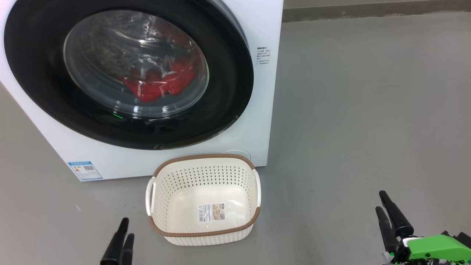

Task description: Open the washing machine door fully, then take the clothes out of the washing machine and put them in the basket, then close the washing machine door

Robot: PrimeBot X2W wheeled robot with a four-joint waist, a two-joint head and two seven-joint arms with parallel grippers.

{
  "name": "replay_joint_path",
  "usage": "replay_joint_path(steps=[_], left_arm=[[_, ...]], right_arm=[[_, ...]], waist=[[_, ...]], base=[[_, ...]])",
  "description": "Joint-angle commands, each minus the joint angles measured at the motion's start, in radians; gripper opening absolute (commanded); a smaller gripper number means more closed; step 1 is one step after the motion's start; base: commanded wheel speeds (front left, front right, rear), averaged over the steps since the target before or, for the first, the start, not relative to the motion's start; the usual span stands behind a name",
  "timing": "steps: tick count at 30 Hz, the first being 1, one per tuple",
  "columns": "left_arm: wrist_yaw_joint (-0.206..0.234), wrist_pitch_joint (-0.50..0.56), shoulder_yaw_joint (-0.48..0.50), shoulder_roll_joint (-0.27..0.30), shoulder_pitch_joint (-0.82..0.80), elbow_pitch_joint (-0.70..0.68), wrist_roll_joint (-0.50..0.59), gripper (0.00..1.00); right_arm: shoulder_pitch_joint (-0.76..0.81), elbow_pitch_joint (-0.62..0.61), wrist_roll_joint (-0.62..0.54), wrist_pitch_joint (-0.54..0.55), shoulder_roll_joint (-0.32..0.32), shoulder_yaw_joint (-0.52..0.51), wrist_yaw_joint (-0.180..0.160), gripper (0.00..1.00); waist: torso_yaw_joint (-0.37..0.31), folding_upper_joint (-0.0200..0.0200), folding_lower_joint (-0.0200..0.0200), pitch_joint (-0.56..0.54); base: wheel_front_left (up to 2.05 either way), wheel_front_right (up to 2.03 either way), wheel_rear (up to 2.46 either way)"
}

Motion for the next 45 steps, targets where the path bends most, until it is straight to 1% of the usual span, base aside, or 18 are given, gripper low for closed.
replay_joint_path(steps=[1,2,7,8,9,24,28,38,39,45], left_arm=[[-0.001,-0.012,-0.004,0.008,-0.038,-0.021,0.002,1.00],[-0.001,-0.015,-0.007,0.008,-0.041,-0.020,0.004,1.00],[-0.001,-0.028,-0.019,0.011,-0.055,-0.016,0.016,1.00],[-0.002,-0.047,-0.036,0.016,-0.077,-0.008,0.054,1.00],[0.001,-0.064,-0.042,0.017,-0.095,-0.007,0.128,1.00],[0.009,-0.107,-0.055,0.012,-0.134,-0.018,0.353,1.00],[0.013,-0.119,-0.062,0.012,-0.147,-0.017,0.410,1.00],[0.035,-0.147,-0.076,0.013,-0.174,-0.024,0.569,1.00],[0.035,-0.147,-0.076,0.013,-0.174,-0.024,0.569,1.00],[0.044,-0.164,-0.090,0.014,-0.187,-0.026,0.647,1.00]], right_arm=[[-0.041,-0.025,-0.003,-0.009,-0.011,0.007,0.000,1.00],[-0.044,-0.025,-0.005,-0.012,-0.012,0.010,0.000,1.00],[-0.056,-0.022,-0.017,-0.025,-0.013,0.025,0.000,1.00],[-0.078,-0.013,-0.053,-0.045,-0.019,0.050,0.000,1.00],[-0.101,-0.001,-0.111,-0.062,-0.021,0.063,0.000,1.00],[-0.151,0.016,-0.308,-0.104,-0.015,0.080,0.000,1.00],[-0.166,0.017,-0.377,-0.116,-0.015,0.086,0.000,1.00],[-0.195,0.021,-0.528,-0.144,-0.016,0.103,0.000,1.00],[-0.195,0.021,-0.528,-0.144,-0.016,0.103,0.000,1.00],[-0.208,0.021,-0.616,-0.161,-0.016,0.113,0.000,1.00]], waist=[[0.000,0.0000,0.0020,-0.001],[0.000,0.0000,0.0021,-0.001],[0.000,0.0000,0.0001,0.001],[0.000,0.0000,-0.0001,0.003],[-0.001,0.0000,-0.0001,0.005],[-0.002,0.0000,-0.0001,0.011],[-0.003,0.0000,-0.0001,0.013],[-0.006,0.0000,-0.0001,0.016],[-0.006,0.0000,-0.0001,0.016],[-0.007,0.0000,-0.0001,0.013]], base=[[0.00,0.00,0.00],[0.00,0.00,0.00],[0.00,0.00,0.00],[0.00,0.00,0.00],[0.00,0.00,0.00],[0.00,0.00,0.00],[0.00,0.00,0.00],[0.00,0.00,0.00],[0.00,0.00,0.00],[0.00,0.00,0.00]])
